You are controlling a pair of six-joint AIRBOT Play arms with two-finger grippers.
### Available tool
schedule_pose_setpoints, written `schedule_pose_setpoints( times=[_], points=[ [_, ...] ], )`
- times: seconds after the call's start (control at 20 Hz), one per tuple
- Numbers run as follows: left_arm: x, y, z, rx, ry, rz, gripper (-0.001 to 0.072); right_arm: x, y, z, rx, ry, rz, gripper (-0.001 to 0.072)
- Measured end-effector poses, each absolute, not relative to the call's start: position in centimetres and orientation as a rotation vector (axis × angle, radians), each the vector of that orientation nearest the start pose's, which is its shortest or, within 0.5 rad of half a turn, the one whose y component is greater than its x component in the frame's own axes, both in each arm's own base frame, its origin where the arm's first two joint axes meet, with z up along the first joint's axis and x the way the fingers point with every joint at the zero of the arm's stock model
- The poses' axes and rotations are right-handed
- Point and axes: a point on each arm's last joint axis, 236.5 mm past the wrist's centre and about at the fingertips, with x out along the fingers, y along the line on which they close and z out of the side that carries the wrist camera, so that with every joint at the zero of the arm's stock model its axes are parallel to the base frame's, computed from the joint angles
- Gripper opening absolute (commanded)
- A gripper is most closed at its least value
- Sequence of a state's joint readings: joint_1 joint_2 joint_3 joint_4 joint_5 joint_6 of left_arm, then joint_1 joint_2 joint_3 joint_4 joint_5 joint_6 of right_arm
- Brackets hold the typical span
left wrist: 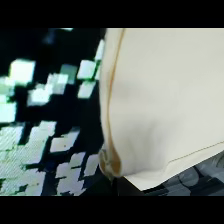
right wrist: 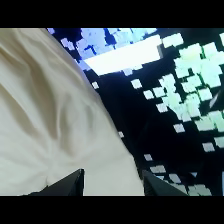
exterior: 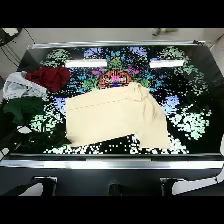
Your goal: Fold the shirts.
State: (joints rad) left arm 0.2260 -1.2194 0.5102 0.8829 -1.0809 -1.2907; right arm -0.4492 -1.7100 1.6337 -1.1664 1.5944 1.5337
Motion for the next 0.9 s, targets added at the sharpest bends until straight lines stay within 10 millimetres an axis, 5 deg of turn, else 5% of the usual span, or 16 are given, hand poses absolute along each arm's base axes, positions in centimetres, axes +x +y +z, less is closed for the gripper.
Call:
schedule_pose_setpoints(
  times=[0.4,0.55,0.6,0.65,0.8,0.9],
  points=[
    [24.1,-7.7,-11.3,-0.716,1.521,-0.195,0.0027,42.1,-4.6,-8.7,0.653,1.568,0.209,0.0426],
    [24.1,-7.7,-11.3,-0.713,1.519,-0.197,0.0028,42.9,-2.8,-10.0,0.611,1.563,0.256,0.0255],
    [24.1,-7.7,-11.3,-0.712,1.518,-0.198,0.0028,43.1,-2.5,-10.3,0.595,1.558,0.258,0.0043],
    [24.1,-7.7,-11.3,-0.712,1.518,-0.198,0.0027,43.3,-2.3,-10.6,0.586,1.555,0.259,0.0046],
    [25.2,-6.8,-10.6,-0.667,1.493,-0.199,0.0025,43.8,-2.0,-9.9,0.543,1.537,0.261,0.0045],
    [29.0,-5.6,-7.0,-0.612,1.367,-0.214,0.0025,45.6,-2.0,-5.6,0.504,1.428,0.275,0.0045]
  ],
)
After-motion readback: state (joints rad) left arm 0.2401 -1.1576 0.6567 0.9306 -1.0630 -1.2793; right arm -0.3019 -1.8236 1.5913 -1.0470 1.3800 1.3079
